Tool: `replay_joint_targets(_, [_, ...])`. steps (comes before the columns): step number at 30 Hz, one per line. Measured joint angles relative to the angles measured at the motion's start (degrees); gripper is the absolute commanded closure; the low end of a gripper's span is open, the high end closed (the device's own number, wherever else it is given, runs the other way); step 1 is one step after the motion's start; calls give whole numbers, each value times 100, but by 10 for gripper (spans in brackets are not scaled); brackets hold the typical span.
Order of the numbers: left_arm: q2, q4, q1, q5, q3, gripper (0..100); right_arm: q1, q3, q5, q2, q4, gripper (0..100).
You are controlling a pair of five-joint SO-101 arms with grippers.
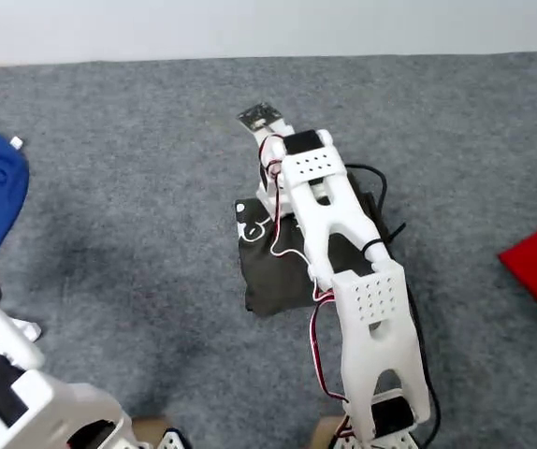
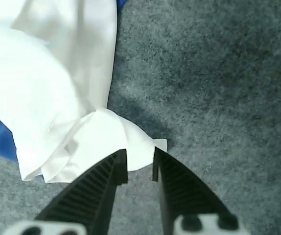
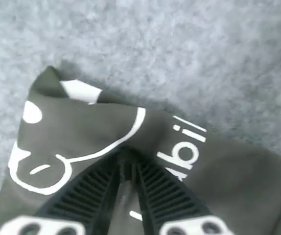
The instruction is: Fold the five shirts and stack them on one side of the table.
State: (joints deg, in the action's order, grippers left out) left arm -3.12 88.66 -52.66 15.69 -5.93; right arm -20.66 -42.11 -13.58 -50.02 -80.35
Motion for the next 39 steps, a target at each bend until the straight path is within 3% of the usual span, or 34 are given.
replay_joint_targets(7, [158, 88, 0, 0, 0, 896, 18, -844, 0, 220, -615, 989])
replay_joint_targets(14, [1240, 167, 334, -9, 0, 896, 255, -1064, 0, 360, -1354, 989])
replay_joint_targets(21, [2189, 299, 844, -9, -475, 896, 782, -1064, 193, 360, -1407, 989])
replay_joint_targets(29, [2725, 299, 853, -9, -1275, 896, 1213, -1073, 1011, -343, -1160, 989])
replay_joint_targets(39, [3279, 299, 853, -9, -1741, 896, 1855, -1653, 1187, -598, -1169, 989])
